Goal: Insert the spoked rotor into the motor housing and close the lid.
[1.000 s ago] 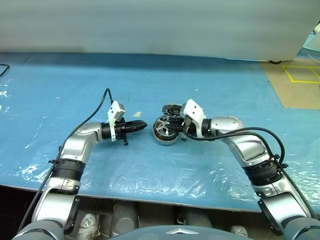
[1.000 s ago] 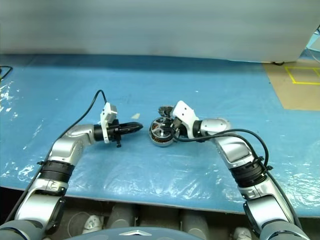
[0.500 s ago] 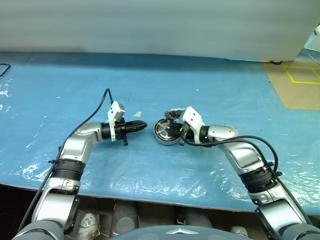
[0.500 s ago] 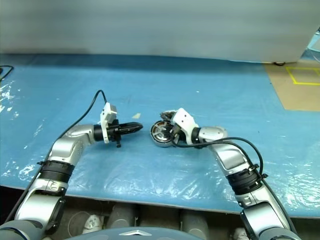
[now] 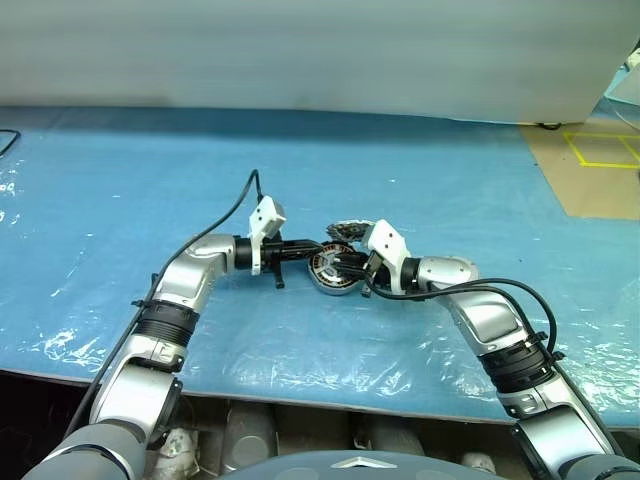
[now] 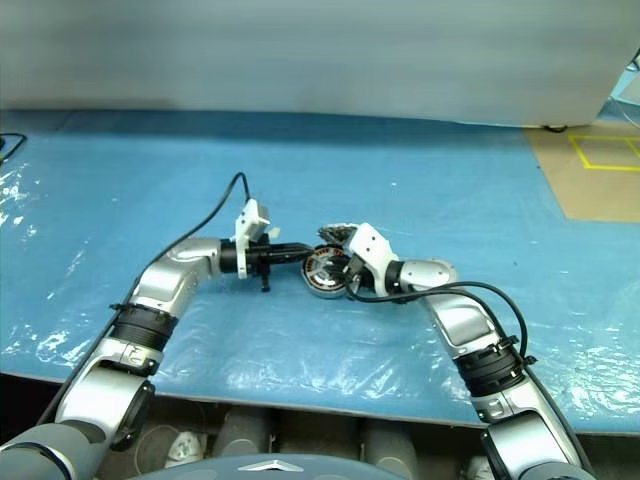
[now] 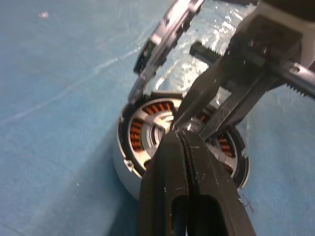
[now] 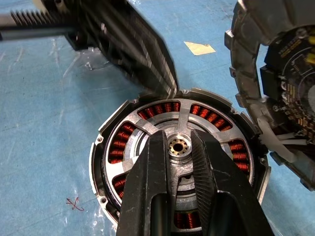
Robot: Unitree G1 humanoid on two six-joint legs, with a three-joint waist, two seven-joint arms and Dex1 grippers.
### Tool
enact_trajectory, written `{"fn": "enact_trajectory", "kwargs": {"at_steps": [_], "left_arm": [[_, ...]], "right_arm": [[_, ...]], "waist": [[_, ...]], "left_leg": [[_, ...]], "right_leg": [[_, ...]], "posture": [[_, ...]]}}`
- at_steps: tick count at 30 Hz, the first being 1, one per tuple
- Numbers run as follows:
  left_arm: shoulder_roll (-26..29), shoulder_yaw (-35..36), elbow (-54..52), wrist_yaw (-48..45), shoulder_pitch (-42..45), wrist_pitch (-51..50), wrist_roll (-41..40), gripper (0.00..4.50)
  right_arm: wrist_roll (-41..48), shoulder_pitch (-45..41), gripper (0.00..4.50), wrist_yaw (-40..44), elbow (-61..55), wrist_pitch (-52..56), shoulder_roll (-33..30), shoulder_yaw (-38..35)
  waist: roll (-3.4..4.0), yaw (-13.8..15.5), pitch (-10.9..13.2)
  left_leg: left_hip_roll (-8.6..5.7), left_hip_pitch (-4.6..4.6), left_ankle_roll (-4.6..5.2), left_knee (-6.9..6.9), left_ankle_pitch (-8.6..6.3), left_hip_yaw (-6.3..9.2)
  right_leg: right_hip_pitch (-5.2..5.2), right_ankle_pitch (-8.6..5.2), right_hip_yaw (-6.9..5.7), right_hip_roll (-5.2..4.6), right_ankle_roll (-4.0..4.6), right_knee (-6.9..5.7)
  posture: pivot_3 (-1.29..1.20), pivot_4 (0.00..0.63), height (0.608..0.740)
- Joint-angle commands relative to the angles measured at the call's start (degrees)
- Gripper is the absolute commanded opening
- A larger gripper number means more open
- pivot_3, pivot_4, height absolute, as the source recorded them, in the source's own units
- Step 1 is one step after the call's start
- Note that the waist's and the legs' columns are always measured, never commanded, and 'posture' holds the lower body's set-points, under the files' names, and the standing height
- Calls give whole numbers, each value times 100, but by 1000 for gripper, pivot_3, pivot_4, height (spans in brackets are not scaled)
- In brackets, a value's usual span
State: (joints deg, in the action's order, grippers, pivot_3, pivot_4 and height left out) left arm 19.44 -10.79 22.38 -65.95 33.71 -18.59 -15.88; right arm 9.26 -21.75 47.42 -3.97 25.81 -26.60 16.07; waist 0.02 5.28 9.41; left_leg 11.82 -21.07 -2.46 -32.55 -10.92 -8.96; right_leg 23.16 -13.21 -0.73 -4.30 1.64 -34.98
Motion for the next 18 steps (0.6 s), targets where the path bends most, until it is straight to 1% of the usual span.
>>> {"fn": "enact_trajectory", "kwargs": {"at_steps": [1, 8, 12, 14, 15, 18], "left_arm": [[-23, -71, 95, 102, 150, 203, 217, 16], [-178, -392, 235, 270, 58, 466, 656, 16], [-294, -429, 12, 251, -56, 282, 547, 16], [-311, -465, -26, 239, -87, 263, 561, 0], [-312, -481, -64, 218, -106, 233, 555, 0], [-309, -486, -117, 179, -124, 173, 532, 0]], "right_arm": [[-13, 163, 256, 10, 69, 269, -9, 71], [44, 85, 256, 17, -110, 416, 42, 8], [350, 113, 256, 151, -355, 578, 85, -152], [415, 108, 998, 170, -425, 618, 89, -200], [435, 82, 1263, 123, -442, 604, 115, -260], [721, -2, 2261, 91, -503, 678, 229, -561]], "waist": [[0, 3, 0], [1, 8, -1], [2, 7, -1], [2, 8, -1], [2, 8, -1], [2, 9, -1]], "left_leg": [[1, 0, -1, 0, -1, 1], [0, 2, -11, -8, -7, 2], [1, 5, -11, -7, -7, 2], [0, 5, -11, -4, -7, 2], [0, 5, -11, -1, -7, 2], [0, 2, -11, 1, -7, 2]], "right_leg": [[0, 0, -1, 0, 0, 0], [-6, 0, 1, -2, 0, 0], [-9, 0, 1, -1, 0, 2], [-8, 0, 0, -1, 0, 3], [-8, 0, 1, -1, 0, 6], [-7, 0, 0, -1, 0, 10]], "posture": [[0, 150, 740], [0, 150, 740], [0, 150, 740], [0, 150, 740], [0, 150, 740], [0, 150, 740]]}}
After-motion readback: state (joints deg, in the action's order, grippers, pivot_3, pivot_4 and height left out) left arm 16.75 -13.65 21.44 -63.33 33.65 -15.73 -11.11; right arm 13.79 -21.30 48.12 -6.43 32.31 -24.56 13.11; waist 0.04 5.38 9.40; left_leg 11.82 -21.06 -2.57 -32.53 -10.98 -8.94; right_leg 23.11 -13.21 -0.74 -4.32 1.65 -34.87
